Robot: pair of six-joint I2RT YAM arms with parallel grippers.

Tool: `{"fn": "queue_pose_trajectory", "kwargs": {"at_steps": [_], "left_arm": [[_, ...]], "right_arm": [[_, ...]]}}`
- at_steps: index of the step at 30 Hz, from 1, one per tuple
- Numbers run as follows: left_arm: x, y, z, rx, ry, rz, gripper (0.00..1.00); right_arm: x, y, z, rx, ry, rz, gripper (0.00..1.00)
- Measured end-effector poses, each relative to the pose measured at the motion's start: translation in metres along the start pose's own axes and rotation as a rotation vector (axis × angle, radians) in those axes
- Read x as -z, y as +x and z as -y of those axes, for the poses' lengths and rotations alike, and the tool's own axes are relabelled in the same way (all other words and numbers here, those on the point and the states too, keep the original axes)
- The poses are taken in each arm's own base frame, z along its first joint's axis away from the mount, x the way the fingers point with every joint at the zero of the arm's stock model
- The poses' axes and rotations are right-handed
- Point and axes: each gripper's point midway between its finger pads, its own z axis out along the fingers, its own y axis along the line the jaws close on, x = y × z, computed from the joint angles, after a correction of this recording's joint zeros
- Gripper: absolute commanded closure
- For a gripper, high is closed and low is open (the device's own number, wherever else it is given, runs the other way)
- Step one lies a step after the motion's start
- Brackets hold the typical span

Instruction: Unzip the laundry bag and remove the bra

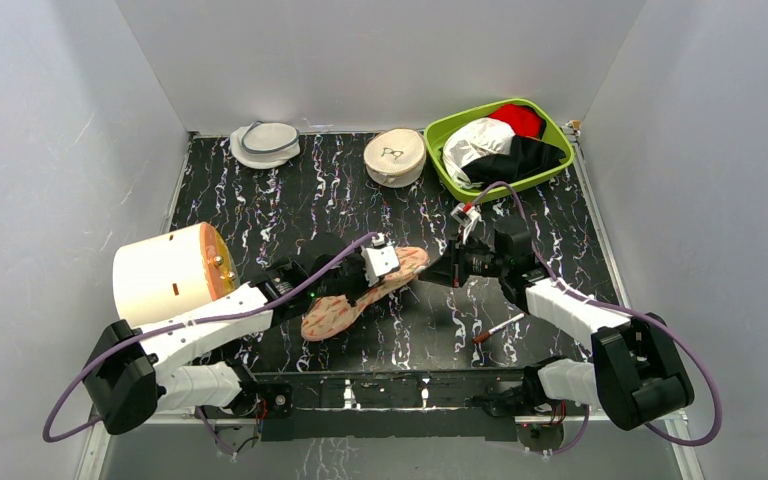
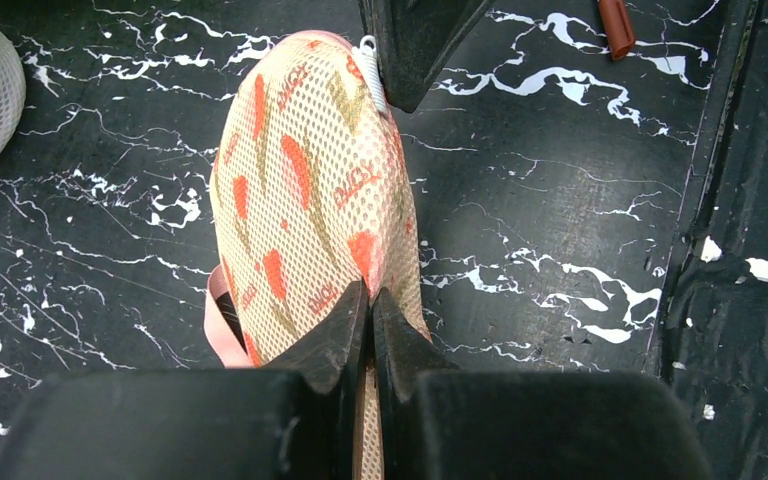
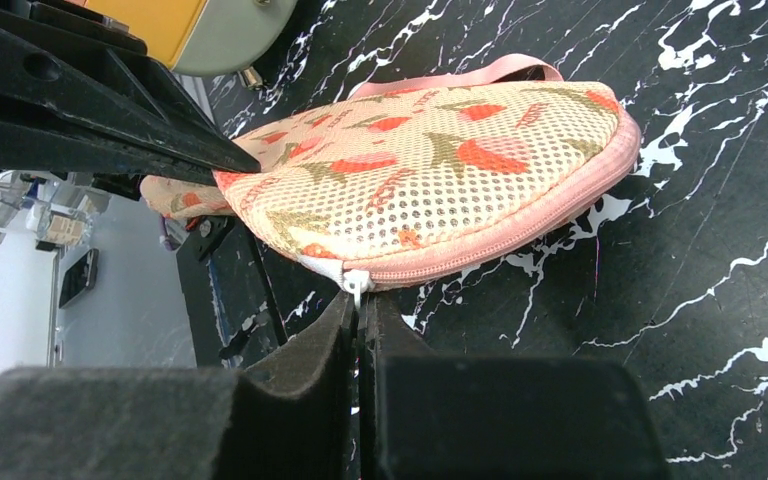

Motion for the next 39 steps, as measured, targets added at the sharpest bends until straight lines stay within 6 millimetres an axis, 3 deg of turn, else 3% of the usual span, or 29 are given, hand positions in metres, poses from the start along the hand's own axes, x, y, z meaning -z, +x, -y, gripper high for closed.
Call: {"fn": "queue_pose_trajectory", "kwargs": {"at_steps": [3, 6, 9, 12, 17, 19, 24, 26, 31, 34, 39], "left_arm": [[-0.003, 0.002, 0.001, 0.01, 0.005, -0.008, 0.69], [-0.007, 0.006, 0.004, 0.034, 0.014, -0.025, 0.51], [-0.012, 0.007, 0.005, 0.074, 0.022, -0.036, 0.41], [-0.017, 0.003, 0.006, 0.121, 0.034, -0.036, 0.26], [-0.031, -0.007, 0.008, 0.197, 0.053, -0.046, 0.22], [-0.038, -0.006, 0.009, 0.218, 0.057, -0.064, 0.26], [-0.053, 0.004, 0.01, 0.261, 0.048, -0.144, 0.59], [-0.056, 0.008, 0.008, 0.268, 0.037, -0.183, 0.66], [-0.055, 0.011, 0.003, 0.249, 0.004, -0.206, 0.82], [-0.052, 0.01, 0.001, 0.224, -0.005, -0.2, 1.0], [-0.046, 0.01, 0.0, 0.194, -0.013, -0.186, 1.0]], "right_arm": [[0.001, 0.0, 0.0, -0.003, 0.007, -0.001, 1.0], [0.001, 0.002, 0.001, -0.022, 0.018, -0.006, 1.0], [0.001, 0.002, 0.001, -0.035, 0.022, -0.005, 1.0], [-0.001, 0.004, -0.001, -0.047, 0.018, -0.01, 1.0], [-0.004, 0.006, -0.009, -0.052, 0.004, -0.019, 1.0], [-0.004, 0.007, -0.013, -0.047, -0.003, -0.017, 1.0], [-0.004, 0.012, -0.021, -0.039, -0.018, -0.028, 1.0], [-0.004, 0.014, -0.019, -0.033, -0.007, -0.032, 1.0], [-0.001, 0.02, -0.013, -0.022, 0.036, -0.051, 1.0], [0.001, 0.022, -0.009, -0.015, 0.057, -0.055, 1.0], [0.007, 0.017, 0.008, -0.038, 0.109, -0.032, 1.0]]}}
